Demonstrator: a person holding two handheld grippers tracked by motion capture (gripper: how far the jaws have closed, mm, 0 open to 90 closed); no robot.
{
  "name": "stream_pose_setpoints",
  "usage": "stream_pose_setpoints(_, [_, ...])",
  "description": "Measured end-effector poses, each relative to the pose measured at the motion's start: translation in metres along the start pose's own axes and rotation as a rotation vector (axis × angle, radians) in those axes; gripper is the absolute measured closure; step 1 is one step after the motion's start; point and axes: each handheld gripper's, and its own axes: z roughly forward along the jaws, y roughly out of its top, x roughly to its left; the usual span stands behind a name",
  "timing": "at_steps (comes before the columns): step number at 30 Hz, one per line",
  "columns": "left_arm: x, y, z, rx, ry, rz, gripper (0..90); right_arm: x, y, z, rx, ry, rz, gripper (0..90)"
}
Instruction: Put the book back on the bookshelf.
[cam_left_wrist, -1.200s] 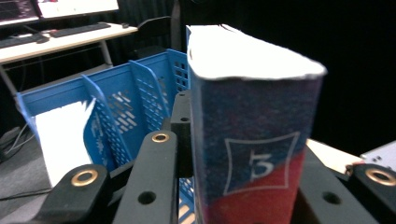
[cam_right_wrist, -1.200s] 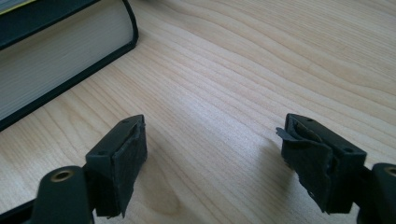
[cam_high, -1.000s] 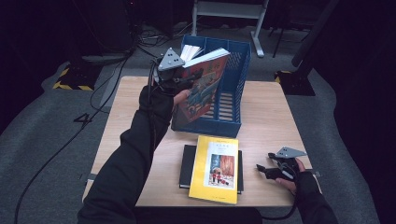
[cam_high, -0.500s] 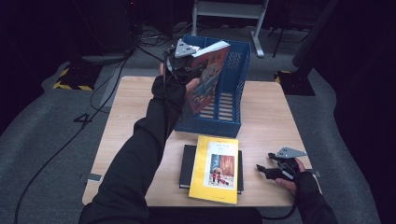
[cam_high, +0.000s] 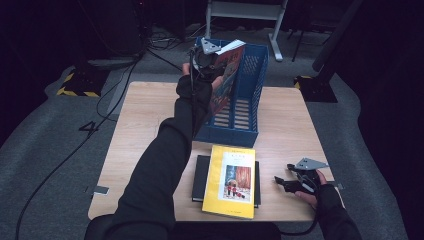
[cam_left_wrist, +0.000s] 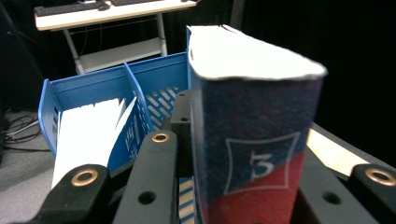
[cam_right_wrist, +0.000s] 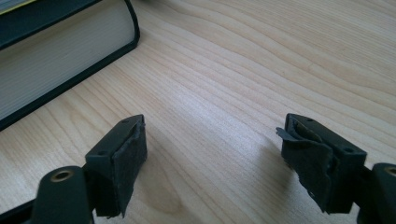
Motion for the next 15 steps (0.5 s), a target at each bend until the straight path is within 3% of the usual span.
stream_pose_setpoints(15, [-0.005, -0.006, 0.038, -0.007, 0.091, -0.011, 73.8, 0.001, -0.001, -0.001, 0.000, -0.004, -0.003, 22.2])
